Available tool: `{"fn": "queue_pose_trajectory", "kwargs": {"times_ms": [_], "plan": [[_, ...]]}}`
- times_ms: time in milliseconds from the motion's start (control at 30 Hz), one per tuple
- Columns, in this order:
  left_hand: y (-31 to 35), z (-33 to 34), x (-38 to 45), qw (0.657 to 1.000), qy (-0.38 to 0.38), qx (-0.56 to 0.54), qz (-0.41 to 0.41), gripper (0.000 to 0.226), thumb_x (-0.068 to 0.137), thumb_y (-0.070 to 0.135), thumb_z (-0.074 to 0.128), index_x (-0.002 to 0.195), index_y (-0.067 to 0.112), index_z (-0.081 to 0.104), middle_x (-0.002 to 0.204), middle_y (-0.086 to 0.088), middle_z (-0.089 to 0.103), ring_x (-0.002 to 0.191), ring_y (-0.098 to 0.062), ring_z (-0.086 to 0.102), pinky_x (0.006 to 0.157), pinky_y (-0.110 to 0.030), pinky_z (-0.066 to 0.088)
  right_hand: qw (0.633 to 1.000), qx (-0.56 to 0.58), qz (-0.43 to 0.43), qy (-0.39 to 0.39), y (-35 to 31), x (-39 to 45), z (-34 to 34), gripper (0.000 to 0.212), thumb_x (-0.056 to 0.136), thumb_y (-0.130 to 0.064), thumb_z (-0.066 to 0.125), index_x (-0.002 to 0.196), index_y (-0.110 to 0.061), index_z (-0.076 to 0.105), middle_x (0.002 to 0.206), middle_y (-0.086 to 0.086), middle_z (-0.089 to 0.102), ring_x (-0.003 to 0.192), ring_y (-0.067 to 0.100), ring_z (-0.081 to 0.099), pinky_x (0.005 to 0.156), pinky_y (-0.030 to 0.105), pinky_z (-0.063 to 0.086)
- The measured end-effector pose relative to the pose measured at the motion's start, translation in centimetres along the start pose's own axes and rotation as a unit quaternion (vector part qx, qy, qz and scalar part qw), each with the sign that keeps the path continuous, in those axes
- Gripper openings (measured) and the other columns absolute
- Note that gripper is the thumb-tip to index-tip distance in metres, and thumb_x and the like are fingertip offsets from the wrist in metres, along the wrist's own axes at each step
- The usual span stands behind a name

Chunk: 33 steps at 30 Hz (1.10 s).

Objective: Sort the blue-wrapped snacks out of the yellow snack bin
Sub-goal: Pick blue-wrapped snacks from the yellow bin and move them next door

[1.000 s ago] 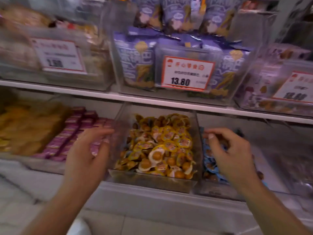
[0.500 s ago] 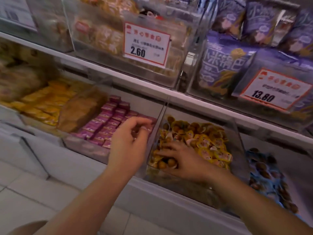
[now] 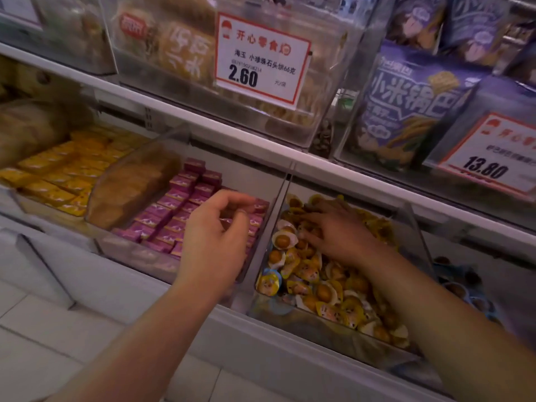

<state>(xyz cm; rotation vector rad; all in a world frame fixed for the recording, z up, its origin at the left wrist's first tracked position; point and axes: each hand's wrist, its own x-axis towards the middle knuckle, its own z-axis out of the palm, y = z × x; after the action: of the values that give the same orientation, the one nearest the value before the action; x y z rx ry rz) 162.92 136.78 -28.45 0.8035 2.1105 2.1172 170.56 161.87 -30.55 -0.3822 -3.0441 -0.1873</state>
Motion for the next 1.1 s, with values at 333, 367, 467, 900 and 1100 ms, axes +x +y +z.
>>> {"fn": "queue_pose_trajectory", "kwargs": {"times_ms": [333, 367, 467, 900, 1100], "plan": [[0.7, 1.5, -0.6, 1.0, -0.027, 0.002, 0.002, 0.024, 0.092, 0.007, 0.057, 0.097, 0.026, 0.071, 0.083, 0.011, 0.071, 0.062, 0.002, 0.059, 0.052, -0.009, 0.041, 0.985, 0.116, -0.095, -0.09, -7.8, -4.3, 1.2, 0.048, 0.088, -0.061, 0.059, 0.126, -0.032, 0.063, 0.133, -0.002, 0.043, 0.125, 0.018, 0.041, 0.104, 0.044, 0.038], [0.6, 1.5, -0.7, 1.0, -0.028, 0.003, -0.003, 0.024, 0.092, 0.007, 0.057, 0.096, 0.026, 0.071, 0.08, 0.01, 0.071, 0.057, 0.002, 0.056, 0.049, -0.009, 0.039, 0.987, 0.109, -0.083, -0.078, -7.7, -4.1, 1.5, 0.045, 0.086, -0.061, 0.06, 0.121, -0.032, 0.064, 0.13, -0.002, 0.042, 0.123, 0.018, 0.041, 0.102, 0.045, 0.039], [0.4, 1.3, -0.6, 1.0, -0.023, 0.001, -0.015, 0.023, 0.092, 0.007, 0.057, 0.094, 0.025, 0.071, 0.063, 0.017, 0.065, 0.049, 0.002, 0.05, 0.046, -0.009, 0.035, 0.987, 0.123, -0.087, -0.06, -6.7, -3.6, 1.5, 0.039, 0.085, -0.057, 0.063, 0.109, -0.027, 0.068, 0.121, -0.003, 0.048, 0.112, 0.017, 0.05, 0.091, 0.042, 0.046], [0.6, 0.5, 0.4, 0.999, -0.009, -0.034, -0.023, 0.03, 0.091, 0.003, 0.056, 0.088, 0.029, 0.07, 0.077, 0.022, 0.07, 0.06, 0.004, 0.062, 0.046, -0.009, 0.041, 0.994, 0.086, 0.008, -0.059, -3.6, -4.6, -3.1, 0.054, 0.085, -0.04, 0.057, 0.139, -0.037, 0.049, 0.136, -0.007, 0.049, 0.126, 0.016, 0.045, 0.104, 0.034, 0.043], [0.6, 0.3, 0.1, 0.998, -0.009, -0.044, -0.037, 0.03, 0.092, 0.002, 0.055, 0.086, 0.027, 0.07, 0.076, 0.018, 0.072, 0.046, 0.006, 0.053, 0.042, -0.008, 0.035, 0.932, 0.18, -0.102, -0.296, -8.6, -3.5, -3.1, 0.042, 0.095, -0.024, 0.057, 0.137, -0.026, 0.057, 0.142, -0.003, 0.046, 0.129, 0.012, 0.045, 0.112, 0.032, 0.036]]}}
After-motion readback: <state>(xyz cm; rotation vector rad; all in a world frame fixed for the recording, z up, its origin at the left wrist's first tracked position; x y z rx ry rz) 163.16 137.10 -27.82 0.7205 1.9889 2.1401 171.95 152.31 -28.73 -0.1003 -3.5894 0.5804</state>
